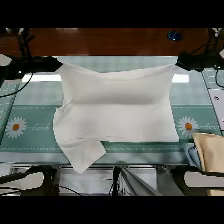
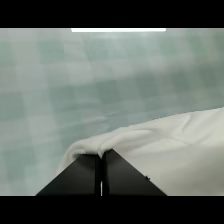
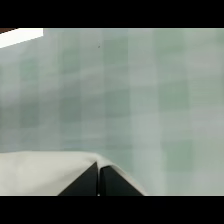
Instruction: Fold the shirts.
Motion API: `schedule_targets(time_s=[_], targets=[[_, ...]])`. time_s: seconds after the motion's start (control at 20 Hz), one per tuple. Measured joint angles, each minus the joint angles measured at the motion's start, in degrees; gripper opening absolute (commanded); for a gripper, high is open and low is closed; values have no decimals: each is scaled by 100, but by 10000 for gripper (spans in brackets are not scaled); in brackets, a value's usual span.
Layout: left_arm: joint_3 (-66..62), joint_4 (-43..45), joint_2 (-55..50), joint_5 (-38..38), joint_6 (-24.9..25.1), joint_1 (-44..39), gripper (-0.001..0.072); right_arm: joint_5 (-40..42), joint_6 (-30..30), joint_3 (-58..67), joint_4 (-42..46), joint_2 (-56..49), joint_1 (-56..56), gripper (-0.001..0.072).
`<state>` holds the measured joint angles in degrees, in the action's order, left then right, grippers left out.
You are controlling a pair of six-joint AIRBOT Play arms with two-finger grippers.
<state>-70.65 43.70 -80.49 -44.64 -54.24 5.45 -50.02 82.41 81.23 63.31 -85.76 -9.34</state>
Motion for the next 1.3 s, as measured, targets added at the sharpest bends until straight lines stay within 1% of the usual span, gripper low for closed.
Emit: schedule_targets(time_s=[0.15,0.35,0.4,0.45,0.5,0.55,0.65,0.75,0.85,0.95,1.05,1.15,1.2,1.3], targets=[[-11,-7,-326,278,155,-22,27,374,-35,0,-13,-308,9,19],[-15,-4,-748,363,243,-153,34,439,-55,0,-15,-654,15,24],[-15,-4,-848,363,247,-201,79,409,-57,0,-17,-728,15,101],[-15,-4,-931,361,262,-243,214,372,-57,0,-20,-791,15,245],[-15,-4,-977,361,258,-267,389,337,-59,2,-22,-828,15,323],[-31,-7,-999,337,203,-267,456,264,-66,20,-26,-841,7,360],[-166,7,-953,90,0,-116,456,-26,-83,114,-26,-769,-48,369],[-376,114,-800,-551,-297,238,456,-479,-146,203,199,-551,-175,370],[-501,284,-621,-1445,-748,761,456,-1040,-186,254,739,-269,-326,370],[-442,407,-448,-2437,-1143,1287,457,-1690,-188,236,1482,-48,-522,367],[-61,459,-199,-3407,-1353,1674,456,-2232,-140,24,1869,155,-809,367],[579,501,212,-3982,-1434,1939,456,-2527,-170,-387,1853,382,-1060,367],[988,507,492,-4113,-1429,2052,456,-2590,-210,-662,1788,525,-1185,367],[1799,516,1113,-4111,-1399,2312,456,-2601,-306,-1237,1679,848,-1368,367]])
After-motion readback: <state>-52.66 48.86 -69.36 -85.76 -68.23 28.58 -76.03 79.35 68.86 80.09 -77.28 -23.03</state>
